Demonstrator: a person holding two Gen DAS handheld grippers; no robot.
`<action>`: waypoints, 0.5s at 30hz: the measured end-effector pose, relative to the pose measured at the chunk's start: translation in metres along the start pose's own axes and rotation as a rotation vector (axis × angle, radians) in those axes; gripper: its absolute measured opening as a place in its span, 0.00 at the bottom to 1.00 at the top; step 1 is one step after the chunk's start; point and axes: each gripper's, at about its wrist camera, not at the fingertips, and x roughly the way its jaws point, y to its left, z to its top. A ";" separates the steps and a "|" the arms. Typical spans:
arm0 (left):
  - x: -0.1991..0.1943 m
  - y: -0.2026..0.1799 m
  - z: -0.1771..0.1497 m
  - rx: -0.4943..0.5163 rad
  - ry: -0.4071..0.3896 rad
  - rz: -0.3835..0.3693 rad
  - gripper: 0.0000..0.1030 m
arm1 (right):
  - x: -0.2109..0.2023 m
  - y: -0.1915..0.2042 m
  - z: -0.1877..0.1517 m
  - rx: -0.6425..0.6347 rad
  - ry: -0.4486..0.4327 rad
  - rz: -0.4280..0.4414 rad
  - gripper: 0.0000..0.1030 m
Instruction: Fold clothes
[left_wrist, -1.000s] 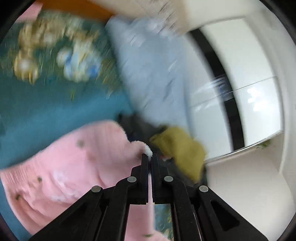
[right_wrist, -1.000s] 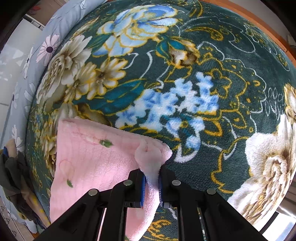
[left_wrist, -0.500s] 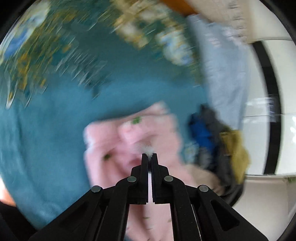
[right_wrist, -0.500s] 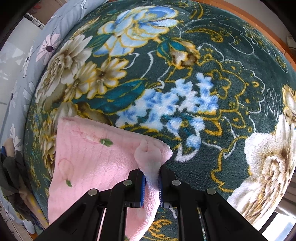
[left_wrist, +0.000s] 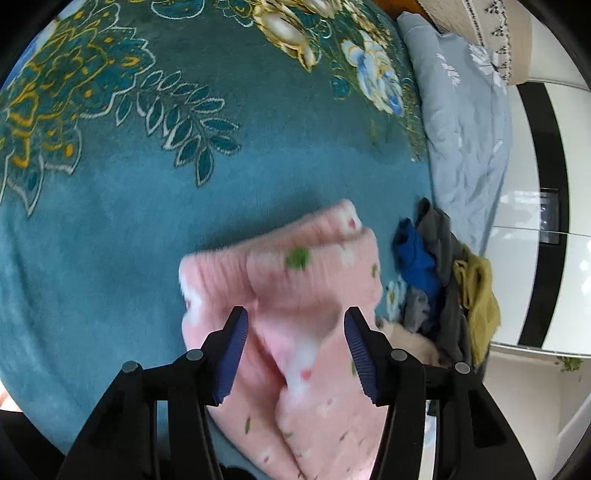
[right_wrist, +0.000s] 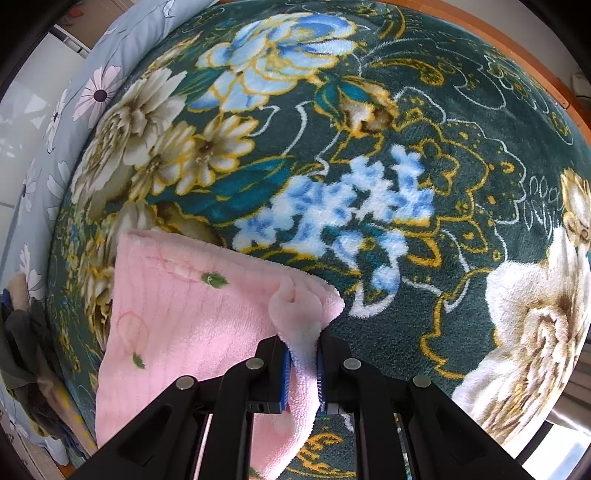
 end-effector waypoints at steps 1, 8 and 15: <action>0.003 -0.002 0.003 -0.007 -0.008 0.002 0.54 | 0.000 0.000 -0.001 0.001 0.000 -0.001 0.11; -0.010 -0.037 0.001 0.107 -0.061 -0.114 0.10 | -0.004 -0.003 -0.006 0.007 0.004 -0.004 0.11; -0.025 -0.023 0.006 0.133 0.014 -0.111 0.10 | 0.005 0.022 0.007 0.005 0.004 -0.017 0.12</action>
